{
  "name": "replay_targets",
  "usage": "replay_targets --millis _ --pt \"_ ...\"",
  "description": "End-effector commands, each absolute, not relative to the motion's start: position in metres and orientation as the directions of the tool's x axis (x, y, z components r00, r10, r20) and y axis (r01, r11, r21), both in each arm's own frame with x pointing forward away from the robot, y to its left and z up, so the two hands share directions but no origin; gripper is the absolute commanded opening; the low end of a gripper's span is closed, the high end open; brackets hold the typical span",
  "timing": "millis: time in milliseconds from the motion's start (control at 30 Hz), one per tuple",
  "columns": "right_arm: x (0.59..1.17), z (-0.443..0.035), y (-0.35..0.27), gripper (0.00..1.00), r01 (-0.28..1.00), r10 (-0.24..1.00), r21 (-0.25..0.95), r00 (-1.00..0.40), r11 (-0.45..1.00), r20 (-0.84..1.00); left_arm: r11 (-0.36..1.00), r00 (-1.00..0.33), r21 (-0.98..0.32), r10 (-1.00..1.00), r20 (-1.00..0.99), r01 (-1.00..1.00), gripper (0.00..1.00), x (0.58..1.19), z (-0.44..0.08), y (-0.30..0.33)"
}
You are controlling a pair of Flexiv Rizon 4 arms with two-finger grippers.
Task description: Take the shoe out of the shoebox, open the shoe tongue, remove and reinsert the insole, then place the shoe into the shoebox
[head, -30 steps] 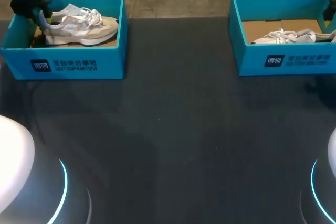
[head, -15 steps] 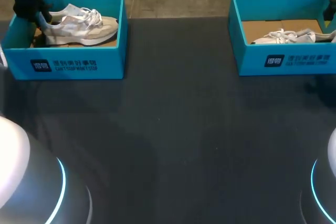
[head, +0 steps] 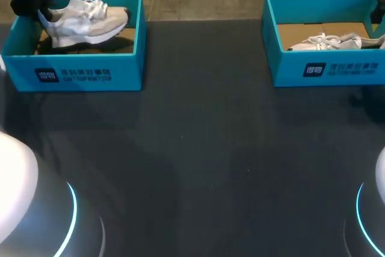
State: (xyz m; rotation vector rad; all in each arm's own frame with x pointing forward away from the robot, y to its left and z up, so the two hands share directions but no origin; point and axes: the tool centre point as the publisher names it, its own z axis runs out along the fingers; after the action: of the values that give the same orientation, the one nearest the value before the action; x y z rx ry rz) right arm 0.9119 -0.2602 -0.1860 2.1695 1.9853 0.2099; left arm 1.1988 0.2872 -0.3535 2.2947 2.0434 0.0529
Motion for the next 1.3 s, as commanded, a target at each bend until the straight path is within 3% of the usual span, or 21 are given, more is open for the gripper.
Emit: replay_targets --millis 33,767,1300 --pt "0.913 -0.186 -0.260 1.00 0.968 0.996 0.236 0.091 -0.083 -0.024 -0.094 0.094 0.075 0.996 -0.001 0.993 0.00 1.189 -0.322 0.286" --pt "0.913 -0.186 -0.260 1.00 0.968 0.996 0.236 0.091 -0.083 -0.024 0.015 -0.033 0.175 0.994 0.101 0.984 0.00 1.160 -0.184 0.284" --pt "0.913 -0.186 -0.260 1.00 0.968 0.996 0.236 0.091 -0.083 -0.024 0.067 -0.086 0.202 0.992 0.088 0.977 0.00 1.159 -0.170 0.286"
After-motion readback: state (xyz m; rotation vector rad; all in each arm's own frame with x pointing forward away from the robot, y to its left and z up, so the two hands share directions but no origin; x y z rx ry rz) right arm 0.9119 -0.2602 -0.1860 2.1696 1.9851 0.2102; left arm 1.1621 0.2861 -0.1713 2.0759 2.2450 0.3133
